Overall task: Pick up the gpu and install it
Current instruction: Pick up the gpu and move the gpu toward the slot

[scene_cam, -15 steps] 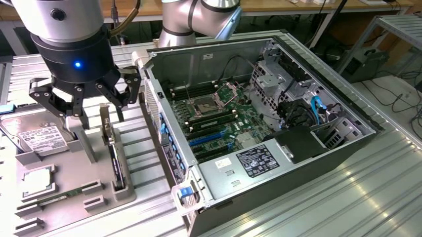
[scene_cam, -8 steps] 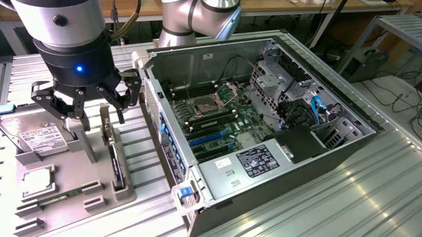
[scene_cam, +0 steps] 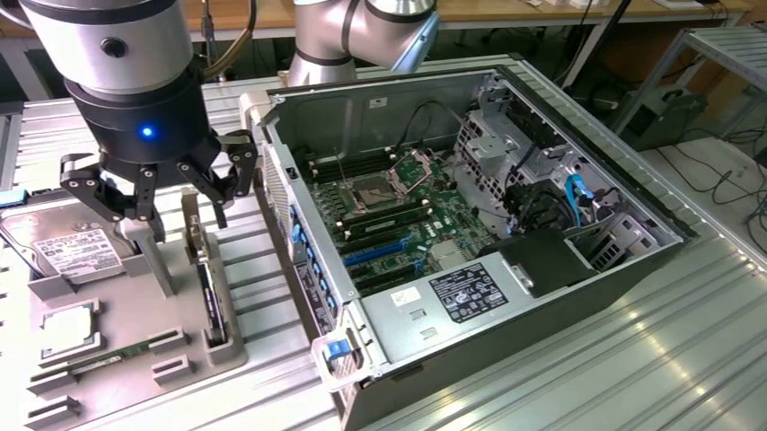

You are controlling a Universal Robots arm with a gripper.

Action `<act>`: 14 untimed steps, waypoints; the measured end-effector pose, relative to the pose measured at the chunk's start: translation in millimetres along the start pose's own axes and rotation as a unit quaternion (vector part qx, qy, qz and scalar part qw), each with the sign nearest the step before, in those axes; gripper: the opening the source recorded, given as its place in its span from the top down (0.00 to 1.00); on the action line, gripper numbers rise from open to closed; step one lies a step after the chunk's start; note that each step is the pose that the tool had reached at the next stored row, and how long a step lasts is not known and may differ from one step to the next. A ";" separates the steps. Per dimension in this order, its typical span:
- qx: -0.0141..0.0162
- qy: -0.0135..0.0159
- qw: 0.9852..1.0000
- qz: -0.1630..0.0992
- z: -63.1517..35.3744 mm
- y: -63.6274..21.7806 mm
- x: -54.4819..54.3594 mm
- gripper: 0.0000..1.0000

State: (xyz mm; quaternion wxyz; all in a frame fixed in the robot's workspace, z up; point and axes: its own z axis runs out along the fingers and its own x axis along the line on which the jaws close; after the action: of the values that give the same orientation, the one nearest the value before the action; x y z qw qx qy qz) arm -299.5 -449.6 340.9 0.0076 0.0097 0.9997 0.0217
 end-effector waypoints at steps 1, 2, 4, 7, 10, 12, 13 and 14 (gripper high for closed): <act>0.000 0.000 1.000 0.000 0.3 0.0 0.0 0.40; 0.000 0.000 1.000 0.000 0.8 0.0 0.0 0.40; 0.000 0.000 1.000 -0.001 1.5 -0.1 0.0 0.40; 0.000 0.000 1.000 -0.002 2.6 -0.1 0.0 0.40; 0.000 0.000 1.000 -0.003 3.6 -0.2 0.1 0.40; 0.000 0.000 1.000 -0.003 4.2 -0.2 0.1 0.40; 0.000 0.000 1.000 -0.003 4.5 -0.2 0.1 0.40; 0.000 0.000 1.000 -0.004 4.8 -0.2 0.1 0.40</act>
State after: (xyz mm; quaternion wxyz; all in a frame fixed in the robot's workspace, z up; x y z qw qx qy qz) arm -299.5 -449.6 336.1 0.0076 0.0059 0.9997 0.0218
